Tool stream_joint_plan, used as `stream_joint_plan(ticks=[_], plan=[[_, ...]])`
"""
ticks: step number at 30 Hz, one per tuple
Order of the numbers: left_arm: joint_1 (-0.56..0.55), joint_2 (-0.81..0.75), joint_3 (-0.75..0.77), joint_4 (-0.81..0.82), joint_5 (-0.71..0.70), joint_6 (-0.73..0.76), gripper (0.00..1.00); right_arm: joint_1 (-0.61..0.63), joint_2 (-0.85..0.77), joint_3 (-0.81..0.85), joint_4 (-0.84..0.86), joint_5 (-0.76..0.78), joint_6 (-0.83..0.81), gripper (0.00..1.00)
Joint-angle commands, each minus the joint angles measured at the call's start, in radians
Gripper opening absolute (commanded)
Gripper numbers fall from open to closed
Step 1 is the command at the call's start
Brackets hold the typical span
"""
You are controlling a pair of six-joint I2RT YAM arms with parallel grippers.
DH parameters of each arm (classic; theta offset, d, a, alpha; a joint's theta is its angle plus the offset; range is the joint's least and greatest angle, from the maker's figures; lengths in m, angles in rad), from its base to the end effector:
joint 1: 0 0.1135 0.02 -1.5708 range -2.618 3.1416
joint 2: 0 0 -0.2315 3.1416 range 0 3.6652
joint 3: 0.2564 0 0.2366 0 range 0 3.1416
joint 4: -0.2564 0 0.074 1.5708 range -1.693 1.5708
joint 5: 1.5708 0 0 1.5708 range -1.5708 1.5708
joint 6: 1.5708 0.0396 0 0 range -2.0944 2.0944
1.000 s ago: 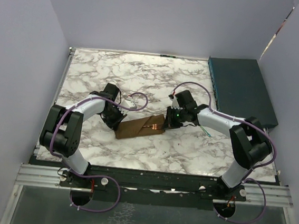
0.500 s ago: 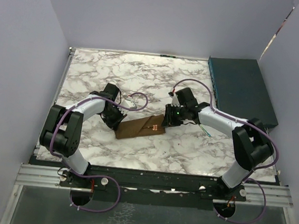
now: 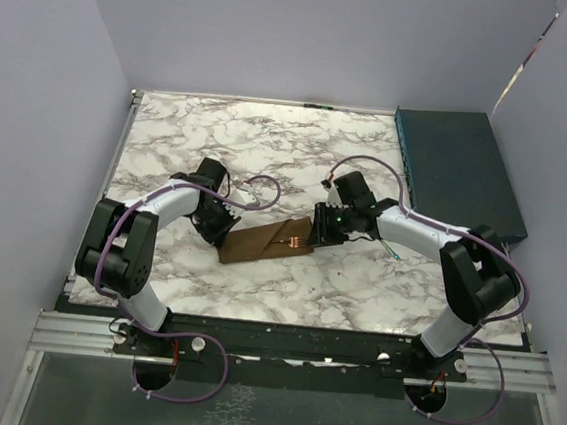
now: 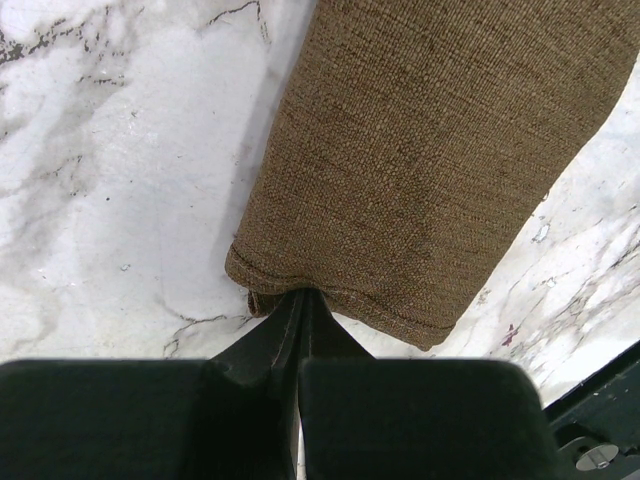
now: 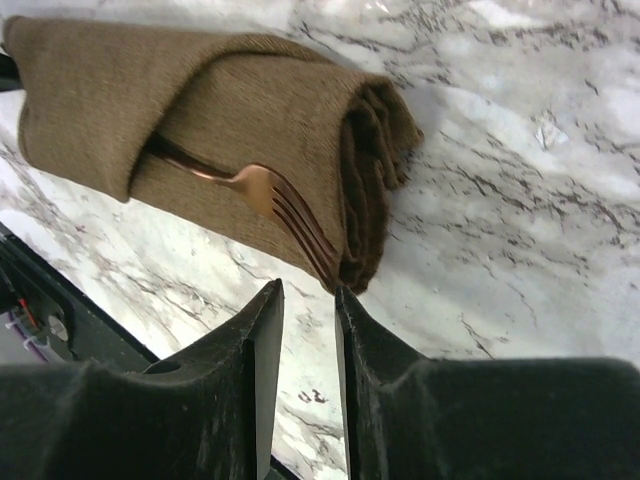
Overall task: Fold the napkin into a case and place the utensils inside
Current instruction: Insert the fork into the napkin.
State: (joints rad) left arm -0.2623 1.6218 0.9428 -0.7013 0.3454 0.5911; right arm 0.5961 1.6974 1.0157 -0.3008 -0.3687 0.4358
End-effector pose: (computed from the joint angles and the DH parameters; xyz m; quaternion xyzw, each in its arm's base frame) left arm 0.2560 -0.0826 0.1384 0.4207 0.8860 -0.1534 0.1204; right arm 0.2620 0.1950 0.1532 -0.1283 0.9336 0.2932 0.1614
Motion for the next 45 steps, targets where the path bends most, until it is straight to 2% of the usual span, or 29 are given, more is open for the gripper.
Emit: stream_joint_plan(ticks=[1, 9, 13, 36, 45], plan=[[-0.003, 0.022, 0.022, -0.006, -0.005, 0.016, 0.0, 0.004, -0.07, -0.053, -0.021, 0.038, 0.008, 0.32], [-0.003, 0.027, 0.026, -0.007, -0.002, 0.013, 0.0, 0.005, -0.079, -0.164, 0.142, -0.161, 0.114, 0.34], [-0.003, 0.026, 0.022, -0.007, -0.005, 0.018, 0.0, 0.005, -0.074, -0.193, 0.192, -0.191, 0.149, 0.34], [-0.004, 0.002, 0.021, -0.026, -0.01, 0.044, 0.0, 0.004, 0.04, -0.129, 0.22, -0.078, 0.161, 0.35], [-0.003, 0.019, 0.003, -0.036, -0.016, 0.063, 0.0, 0.004, 0.024, -0.152, 0.26, -0.012, 0.179, 0.34]])
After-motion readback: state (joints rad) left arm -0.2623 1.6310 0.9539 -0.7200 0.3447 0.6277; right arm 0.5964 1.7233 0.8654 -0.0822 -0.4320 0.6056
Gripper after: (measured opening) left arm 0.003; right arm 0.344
